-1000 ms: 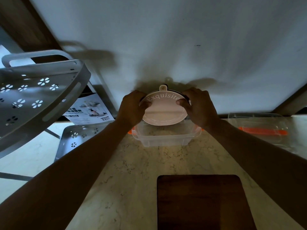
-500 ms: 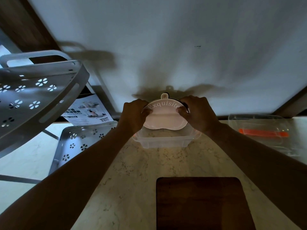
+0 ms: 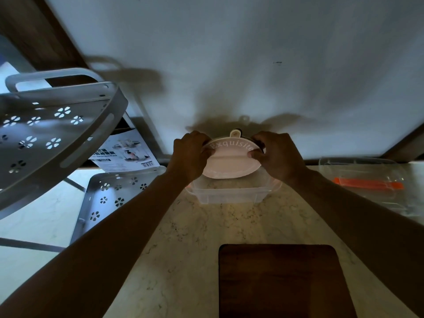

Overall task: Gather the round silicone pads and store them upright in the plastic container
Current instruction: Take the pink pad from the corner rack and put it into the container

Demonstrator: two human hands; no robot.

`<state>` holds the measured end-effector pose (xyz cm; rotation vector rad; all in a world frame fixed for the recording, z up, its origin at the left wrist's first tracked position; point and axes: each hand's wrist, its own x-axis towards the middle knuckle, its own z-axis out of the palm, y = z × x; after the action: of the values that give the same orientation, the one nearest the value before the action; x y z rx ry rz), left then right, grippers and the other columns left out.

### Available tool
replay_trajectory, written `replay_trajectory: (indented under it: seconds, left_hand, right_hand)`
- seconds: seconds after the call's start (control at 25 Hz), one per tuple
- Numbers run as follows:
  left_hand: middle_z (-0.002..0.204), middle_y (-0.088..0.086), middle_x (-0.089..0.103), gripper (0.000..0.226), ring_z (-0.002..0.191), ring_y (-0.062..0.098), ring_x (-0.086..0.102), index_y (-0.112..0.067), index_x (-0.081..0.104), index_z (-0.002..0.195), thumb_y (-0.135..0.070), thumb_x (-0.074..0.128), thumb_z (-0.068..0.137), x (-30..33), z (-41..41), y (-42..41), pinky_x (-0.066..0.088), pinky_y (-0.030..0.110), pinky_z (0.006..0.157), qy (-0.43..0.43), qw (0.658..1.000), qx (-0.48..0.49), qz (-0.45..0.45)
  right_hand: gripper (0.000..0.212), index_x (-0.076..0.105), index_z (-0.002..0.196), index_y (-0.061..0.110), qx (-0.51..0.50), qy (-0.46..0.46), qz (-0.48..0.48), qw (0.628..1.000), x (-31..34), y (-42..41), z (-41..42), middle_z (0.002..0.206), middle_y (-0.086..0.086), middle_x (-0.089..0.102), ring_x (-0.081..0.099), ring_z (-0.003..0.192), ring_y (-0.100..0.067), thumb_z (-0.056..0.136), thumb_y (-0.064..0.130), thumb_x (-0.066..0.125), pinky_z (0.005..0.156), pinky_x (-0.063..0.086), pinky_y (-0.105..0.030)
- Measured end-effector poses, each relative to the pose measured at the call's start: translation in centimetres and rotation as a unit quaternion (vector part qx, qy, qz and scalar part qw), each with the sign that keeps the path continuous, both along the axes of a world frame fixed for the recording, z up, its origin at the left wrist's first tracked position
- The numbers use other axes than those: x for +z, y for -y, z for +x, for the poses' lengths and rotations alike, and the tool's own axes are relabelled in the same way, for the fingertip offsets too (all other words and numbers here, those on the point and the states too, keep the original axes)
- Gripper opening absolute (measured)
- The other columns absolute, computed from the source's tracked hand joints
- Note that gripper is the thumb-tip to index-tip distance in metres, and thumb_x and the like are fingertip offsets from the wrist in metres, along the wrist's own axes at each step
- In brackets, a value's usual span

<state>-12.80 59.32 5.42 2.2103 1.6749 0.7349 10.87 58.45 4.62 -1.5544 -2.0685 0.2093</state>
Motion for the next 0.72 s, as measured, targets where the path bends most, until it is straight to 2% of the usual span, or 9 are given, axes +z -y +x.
replay_trajectory:
  seconds: [0.08,0.2,0.4,0.52,0.72]
  left_hand:
    - [0.106,0.008,0.068,0.018,0.1,0.027,0.059,-0.015,0.066,0.107,-0.025,0.06,0.094,-0.7,-0.1,-0.1,0.042,0.045,0.093,-0.031,0.999,0.017,-0.009]
    - [0.102,0.008,0.068,0.015,0.096,0.028,0.06,-0.016,0.067,0.104,-0.024,0.062,0.092,-1.4,-0.5,0.2,0.036,0.04,0.087,-0.026,0.999,0.026,0.02]
    - [0.105,0.009,0.068,0.017,0.098,0.029,0.059,-0.015,0.065,0.106,-0.026,0.058,0.095,-1.7,-0.6,0.1,0.03,0.038,0.086,-0.047,0.998,0.024,0.015]
    - [0.104,0.009,0.068,0.017,0.097,0.03,0.059,-0.014,0.066,0.106,-0.025,0.058,0.095,-1.6,-0.7,0.1,0.034,0.04,0.087,-0.047,0.999,0.016,0.021]
    - [0.104,0.008,0.068,0.016,0.099,0.028,0.058,-0.016,0.066,0.106,-0.025,0.058,0.095,-1.5,-0.1,0.1,0.027,0.036,0.084,-0.049,0.998,0.036,0.034]
  right_hand:
    - [0.023,0.072,0.096,0.015,0.01,0.028,-0.001,1.0,0.0,0.0,-0.1,0.09,-0.006,0.076,0.069,0.076,-0.025,0.082,0.033,0.075,0.079,0.052,-0.039]
    - [0.024,0.072,0.101,0.015,0.026,0.017,0.016,0.999,0.2,0.0,-0.1,0.092,-0.006,0.075,0.068,0.078,-0.026,0.084,0.032,0.075,0.082,0.051,-0.044]
    - [0.021,0.068,0.108,0.011,0.02,0.05,0.017,0.998,-0.1,0.0,-0.4,0.097,-0.011,0.068,0.063,0.088,-0.031,0.089,0.022,0.069,0.084,0.044,-0.041]
    - [0.022,0.066,0.111,0.012,0.012,0.048,0.023,0.999,-0.6,0.1,-0.7,0.102,-0.011,0.065,0.062,0.093,-0.031,0.091,0.019,0.066,0.085,0.041,-0.041]
    - [0.02,0.064,0.112,0.014,-0.012,0.042,0.03,0.999,-1.0,0.4,-0.4,0.101,-0.009,0.064,0.061,0.091,-0.03,0.093,0.02,0.062,0.085,0.037,-0.04]
